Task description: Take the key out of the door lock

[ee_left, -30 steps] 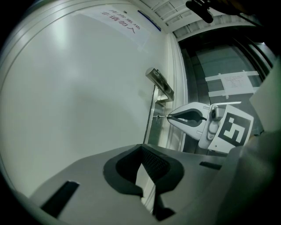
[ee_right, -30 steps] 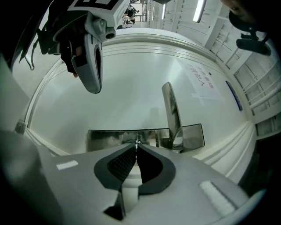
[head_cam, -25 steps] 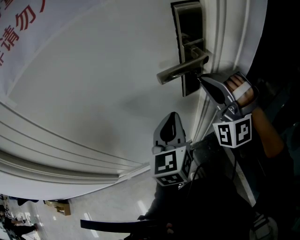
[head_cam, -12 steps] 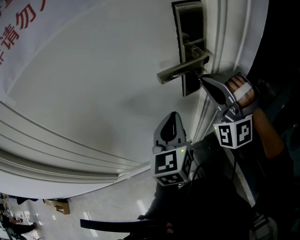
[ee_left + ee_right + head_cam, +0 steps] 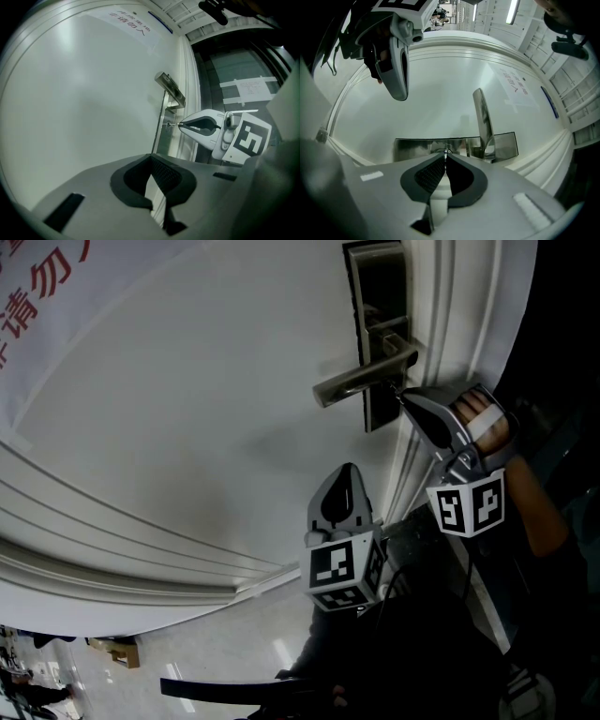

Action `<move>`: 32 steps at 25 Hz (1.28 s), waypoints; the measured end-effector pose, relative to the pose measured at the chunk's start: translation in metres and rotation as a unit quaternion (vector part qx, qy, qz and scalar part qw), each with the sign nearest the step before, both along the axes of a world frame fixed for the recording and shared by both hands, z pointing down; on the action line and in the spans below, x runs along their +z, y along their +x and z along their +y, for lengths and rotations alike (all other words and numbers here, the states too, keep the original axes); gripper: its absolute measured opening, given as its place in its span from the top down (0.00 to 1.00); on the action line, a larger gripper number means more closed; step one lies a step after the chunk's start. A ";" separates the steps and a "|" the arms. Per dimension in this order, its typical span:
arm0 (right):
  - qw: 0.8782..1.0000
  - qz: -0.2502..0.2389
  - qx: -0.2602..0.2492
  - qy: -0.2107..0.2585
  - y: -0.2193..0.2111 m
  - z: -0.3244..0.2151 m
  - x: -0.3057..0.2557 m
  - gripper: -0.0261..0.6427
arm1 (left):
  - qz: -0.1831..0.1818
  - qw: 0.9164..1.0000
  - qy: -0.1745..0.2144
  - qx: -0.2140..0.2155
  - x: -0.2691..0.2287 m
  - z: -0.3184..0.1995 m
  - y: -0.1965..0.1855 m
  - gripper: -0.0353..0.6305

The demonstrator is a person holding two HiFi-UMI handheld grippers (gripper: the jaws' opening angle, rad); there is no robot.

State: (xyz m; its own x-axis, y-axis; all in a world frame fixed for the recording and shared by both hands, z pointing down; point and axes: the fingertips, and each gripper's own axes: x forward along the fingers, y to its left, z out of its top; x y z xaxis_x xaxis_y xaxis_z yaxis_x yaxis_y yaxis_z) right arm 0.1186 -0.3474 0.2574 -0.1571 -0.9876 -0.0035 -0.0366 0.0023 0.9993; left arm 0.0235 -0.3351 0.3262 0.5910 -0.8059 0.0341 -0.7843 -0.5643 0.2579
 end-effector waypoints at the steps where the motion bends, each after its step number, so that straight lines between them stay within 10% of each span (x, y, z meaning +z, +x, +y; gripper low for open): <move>1: 1.000 0.000 0.000 0.000 0.000 0.000 0.000 0.94 | 0.000 1.000 0.000 -0.001 -0.001 0.000 0.000 0.95; 32: 1.000 0.002 0.000 -0.001 0.001 0.004 0.001 0.94 | 0.000 1.000 0.004 0.008 -0.001 0.002 0.002 0.95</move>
State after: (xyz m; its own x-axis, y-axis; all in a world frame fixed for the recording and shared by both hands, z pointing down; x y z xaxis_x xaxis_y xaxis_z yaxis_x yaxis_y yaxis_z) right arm 0.1195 -0.3432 0.2581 -0.1577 -0.9875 -0.0004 -0.0325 0.0048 0.9995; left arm 0.0254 -0.3332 0.3252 0.6043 -0.7963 0.0273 -0.7746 -0.5792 0.2539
